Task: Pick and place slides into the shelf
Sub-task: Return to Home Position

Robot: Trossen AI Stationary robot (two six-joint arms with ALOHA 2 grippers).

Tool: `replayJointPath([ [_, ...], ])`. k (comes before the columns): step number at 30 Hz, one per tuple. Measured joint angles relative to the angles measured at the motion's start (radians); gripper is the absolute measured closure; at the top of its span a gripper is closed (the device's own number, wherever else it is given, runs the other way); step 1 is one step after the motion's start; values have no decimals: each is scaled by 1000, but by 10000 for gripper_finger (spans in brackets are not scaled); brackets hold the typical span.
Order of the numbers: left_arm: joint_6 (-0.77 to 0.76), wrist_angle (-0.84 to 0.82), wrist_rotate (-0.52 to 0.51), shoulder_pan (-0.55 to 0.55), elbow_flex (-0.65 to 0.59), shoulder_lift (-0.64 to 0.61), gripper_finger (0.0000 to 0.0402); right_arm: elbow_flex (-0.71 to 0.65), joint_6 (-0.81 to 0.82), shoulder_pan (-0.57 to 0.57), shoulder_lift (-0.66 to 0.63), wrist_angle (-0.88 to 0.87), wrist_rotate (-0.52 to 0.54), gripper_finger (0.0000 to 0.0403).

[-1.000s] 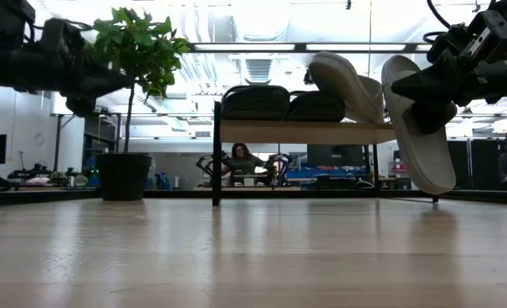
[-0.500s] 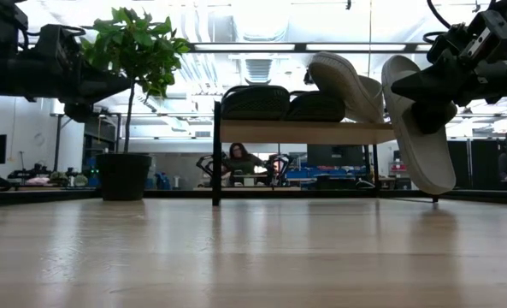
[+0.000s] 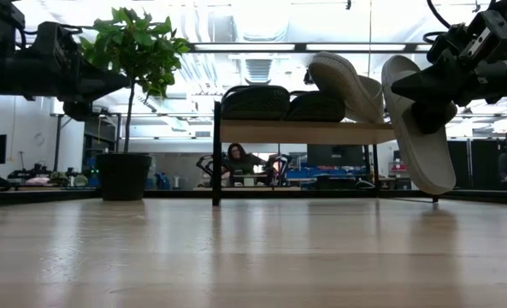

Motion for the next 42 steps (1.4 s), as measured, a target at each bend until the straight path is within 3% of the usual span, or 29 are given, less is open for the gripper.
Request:
replayJointPath([
  [11,-2,3,8,0,-1,0,402,0,1,0,0,0,0,394],
  [22,-30,4,99,0,-2,0,402,0,-10,0,0,-70,0,394],
  [42,-27,8,100,0,-3,1,402,0,6,0,0,-33,-1,394],
])
